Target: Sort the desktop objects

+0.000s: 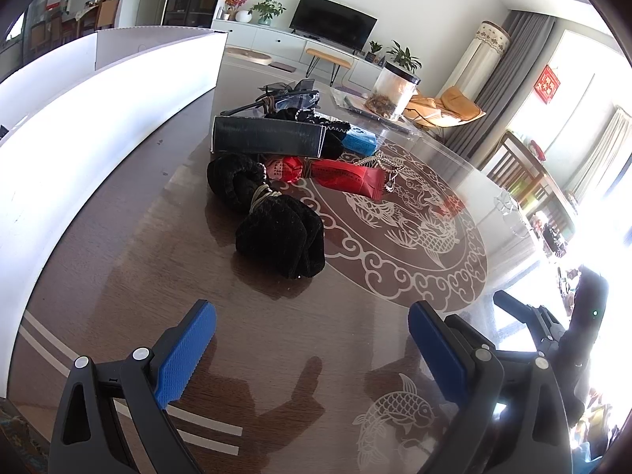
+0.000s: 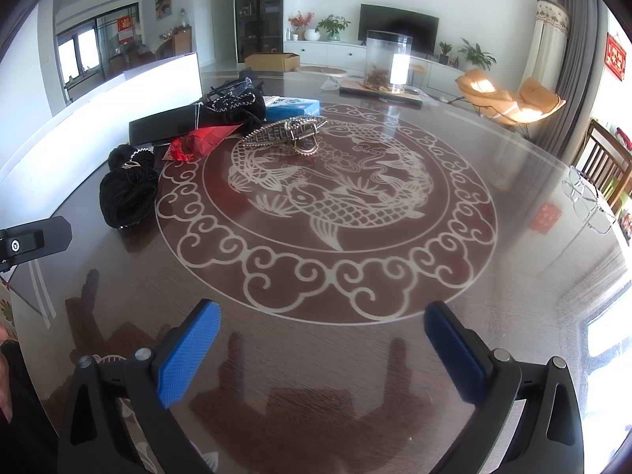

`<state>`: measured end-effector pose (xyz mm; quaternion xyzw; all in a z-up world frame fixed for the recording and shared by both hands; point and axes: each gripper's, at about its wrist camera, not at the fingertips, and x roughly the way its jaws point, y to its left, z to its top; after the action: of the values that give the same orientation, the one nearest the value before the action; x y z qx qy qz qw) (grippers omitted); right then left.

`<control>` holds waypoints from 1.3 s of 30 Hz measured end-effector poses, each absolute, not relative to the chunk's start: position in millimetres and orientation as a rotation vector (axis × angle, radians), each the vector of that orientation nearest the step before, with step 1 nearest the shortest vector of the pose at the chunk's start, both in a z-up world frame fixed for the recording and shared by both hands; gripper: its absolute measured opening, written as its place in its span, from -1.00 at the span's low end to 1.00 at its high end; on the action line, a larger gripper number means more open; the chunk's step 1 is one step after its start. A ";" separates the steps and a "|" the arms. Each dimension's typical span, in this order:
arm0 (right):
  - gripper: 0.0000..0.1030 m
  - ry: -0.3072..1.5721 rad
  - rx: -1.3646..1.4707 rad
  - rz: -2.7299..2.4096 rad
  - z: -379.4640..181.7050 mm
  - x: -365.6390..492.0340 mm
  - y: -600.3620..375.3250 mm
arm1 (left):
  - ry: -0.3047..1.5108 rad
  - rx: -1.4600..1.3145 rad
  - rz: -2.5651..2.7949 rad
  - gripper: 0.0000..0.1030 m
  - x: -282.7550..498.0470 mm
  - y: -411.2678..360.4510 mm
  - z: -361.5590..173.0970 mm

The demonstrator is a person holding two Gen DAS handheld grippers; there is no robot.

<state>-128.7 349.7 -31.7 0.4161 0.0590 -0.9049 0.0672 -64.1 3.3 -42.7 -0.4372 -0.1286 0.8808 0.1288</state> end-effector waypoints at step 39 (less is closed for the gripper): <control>1.00 0.084 1.090 -2.750 -18.2 -115.4 356.9 | -0.447 -1.305 2.583 0.93 -80.8 0.4 -48.1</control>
<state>-115.4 356.9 -18.2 0.3667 0.0284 -0.9255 0.0910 -80.8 0.4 -48.1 -0.4431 -0.1518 0.8771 0.1064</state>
